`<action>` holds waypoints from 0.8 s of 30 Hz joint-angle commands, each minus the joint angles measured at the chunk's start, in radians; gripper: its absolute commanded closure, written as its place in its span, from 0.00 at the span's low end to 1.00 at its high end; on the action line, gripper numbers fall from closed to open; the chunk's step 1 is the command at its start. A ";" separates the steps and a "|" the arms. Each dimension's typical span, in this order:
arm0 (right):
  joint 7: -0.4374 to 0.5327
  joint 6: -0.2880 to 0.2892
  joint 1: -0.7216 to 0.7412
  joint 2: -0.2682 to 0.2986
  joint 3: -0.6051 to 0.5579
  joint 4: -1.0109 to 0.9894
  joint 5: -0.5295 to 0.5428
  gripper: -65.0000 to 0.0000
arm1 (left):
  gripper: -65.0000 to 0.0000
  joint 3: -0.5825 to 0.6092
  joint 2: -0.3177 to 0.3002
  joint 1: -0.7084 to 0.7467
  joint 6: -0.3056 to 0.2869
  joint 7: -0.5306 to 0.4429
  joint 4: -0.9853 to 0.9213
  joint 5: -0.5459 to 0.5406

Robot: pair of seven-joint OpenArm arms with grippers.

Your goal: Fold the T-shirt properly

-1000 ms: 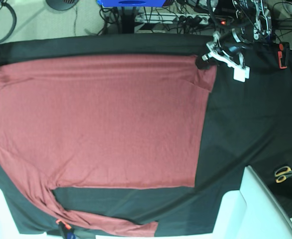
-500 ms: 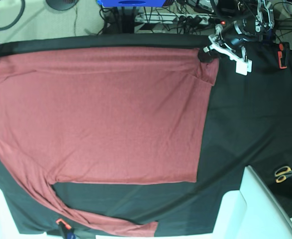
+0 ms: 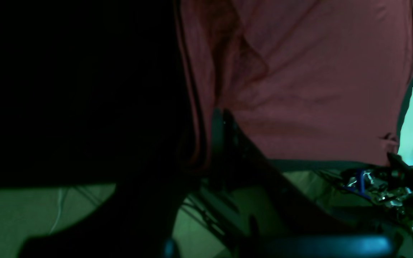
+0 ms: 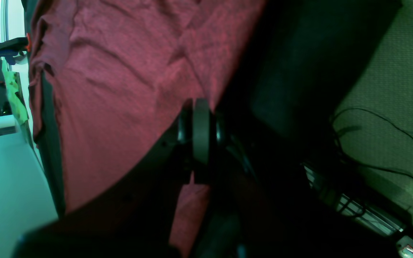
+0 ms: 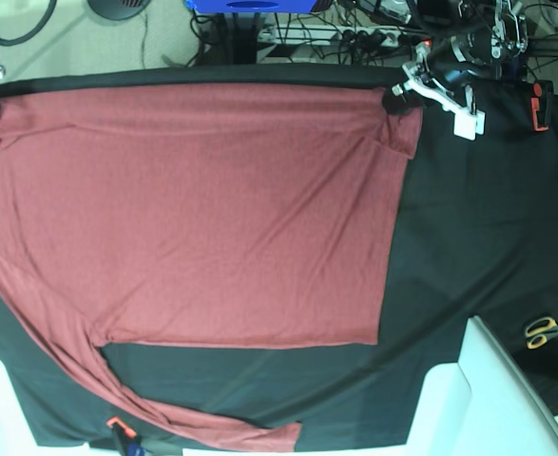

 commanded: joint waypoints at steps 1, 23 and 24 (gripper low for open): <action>0.023 0.002 -0.010 0.021 0.007 0.017 0.017 1.00 | 1.00 -0.006 -0.012 0.007 -0.005 -0.012 0.017 -0.011; 0.021 0.002 -0.018 -0.002 0.007 0.017 0.017 0.68 | 1.00 -0.004 -0.014 -0.001 -0.002 -0.012 0.008 -0.011; 0.021 0.002 -0.018 -0.005 0.007 0.017 0.017 0.58 | 1.00 -0.004 -0.014 -0.001 -0.002 -0.012 0.008 -0.011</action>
